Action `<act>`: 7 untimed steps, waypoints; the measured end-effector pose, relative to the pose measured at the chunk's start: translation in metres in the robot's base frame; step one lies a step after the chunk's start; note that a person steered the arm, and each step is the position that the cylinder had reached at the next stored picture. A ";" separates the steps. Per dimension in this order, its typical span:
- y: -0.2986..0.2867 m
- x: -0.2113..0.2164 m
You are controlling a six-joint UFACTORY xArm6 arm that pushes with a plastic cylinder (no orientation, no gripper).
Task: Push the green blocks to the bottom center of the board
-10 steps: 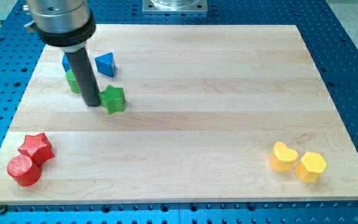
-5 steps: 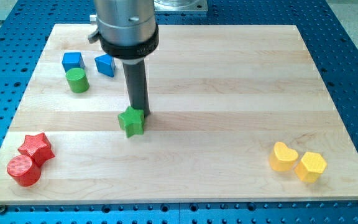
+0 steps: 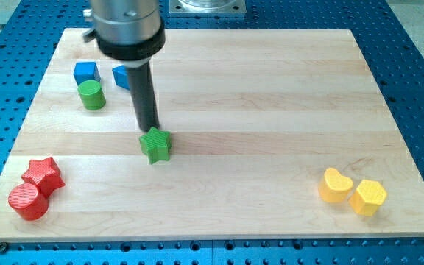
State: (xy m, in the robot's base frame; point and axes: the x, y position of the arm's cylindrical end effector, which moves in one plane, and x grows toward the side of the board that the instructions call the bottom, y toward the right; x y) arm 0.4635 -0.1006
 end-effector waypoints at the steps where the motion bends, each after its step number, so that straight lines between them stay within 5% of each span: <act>1: 0.049 0.062; 4: 0.074 0.063; 7: -0.090 -0.028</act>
State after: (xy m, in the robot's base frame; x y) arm 0.4354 -0.1908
